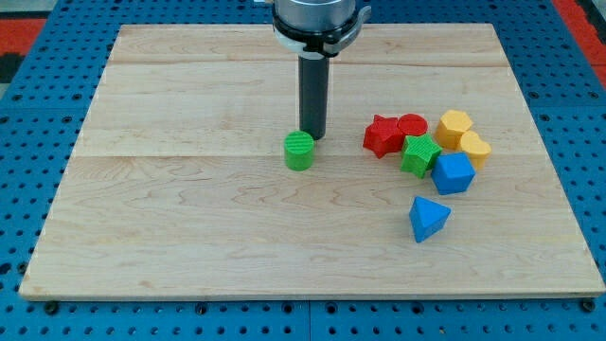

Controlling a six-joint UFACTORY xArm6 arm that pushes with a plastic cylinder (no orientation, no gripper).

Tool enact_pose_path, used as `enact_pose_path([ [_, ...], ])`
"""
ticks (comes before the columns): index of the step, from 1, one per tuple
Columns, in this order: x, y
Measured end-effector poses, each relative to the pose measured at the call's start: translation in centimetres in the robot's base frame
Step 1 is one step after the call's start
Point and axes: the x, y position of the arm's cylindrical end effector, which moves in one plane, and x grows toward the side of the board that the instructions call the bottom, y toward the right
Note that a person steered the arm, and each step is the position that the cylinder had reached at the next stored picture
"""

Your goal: Move the green circle below the red star

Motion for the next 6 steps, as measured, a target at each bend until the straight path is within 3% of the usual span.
enact_pose_path([
  [1, -0.5, -4.3],
  [3, 4.1, 2.8],
  [4, 7.6, -1.6],
  [5, 9.6, 0.2],
  [6, 8.2, 4.1],
])
